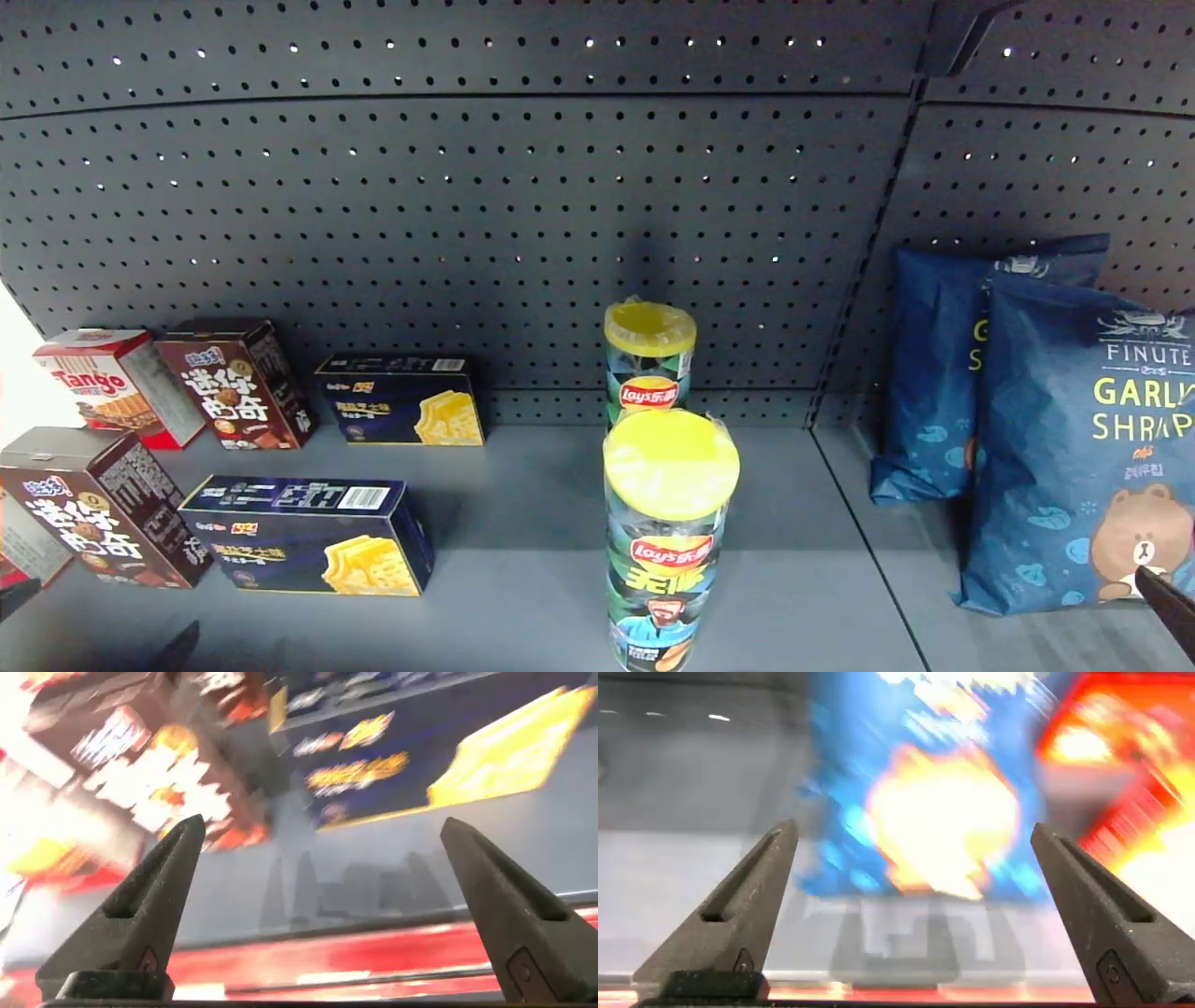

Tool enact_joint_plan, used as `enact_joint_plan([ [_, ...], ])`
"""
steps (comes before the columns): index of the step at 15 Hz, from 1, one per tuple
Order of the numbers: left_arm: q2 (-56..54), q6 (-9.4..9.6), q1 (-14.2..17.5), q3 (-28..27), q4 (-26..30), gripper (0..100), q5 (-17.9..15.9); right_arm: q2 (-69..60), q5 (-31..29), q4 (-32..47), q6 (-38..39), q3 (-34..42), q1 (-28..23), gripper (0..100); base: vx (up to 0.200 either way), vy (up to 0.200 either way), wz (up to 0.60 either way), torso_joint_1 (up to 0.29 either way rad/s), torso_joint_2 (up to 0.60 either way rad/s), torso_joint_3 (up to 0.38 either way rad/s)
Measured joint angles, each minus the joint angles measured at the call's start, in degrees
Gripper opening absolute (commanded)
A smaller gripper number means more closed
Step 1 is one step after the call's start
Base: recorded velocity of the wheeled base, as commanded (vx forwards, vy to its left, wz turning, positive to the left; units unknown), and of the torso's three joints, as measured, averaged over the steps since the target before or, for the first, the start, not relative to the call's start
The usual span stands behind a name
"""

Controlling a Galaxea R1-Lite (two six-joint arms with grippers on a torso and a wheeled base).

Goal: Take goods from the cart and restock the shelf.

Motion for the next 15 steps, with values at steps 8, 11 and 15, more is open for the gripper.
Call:
enact_joint_plan([
  [8,-12.91,1.89,-0.48,7.8,5.8,100,2.71,-25.28,0.6,26.9,0.05,3.13,-7.3,100,0.0,0.0,0.0,0.0,0.0,0.0],
  [11,-21.33,2.05,-2.32,7.68,13.96,100,2.63,-33.44,4.21,29.48,1.95,2.29,-8.61,100,0.0,0.0,0.0,0.0,0.0,0.0],
  [15,-26.03,1.67,-3.34,6.8,16.04,100,2.72,-36.68,3.22,29.55,2.4,2.17,-8.9,100,0.0,0.0,0.0,0.0,0.0,0.0],
])
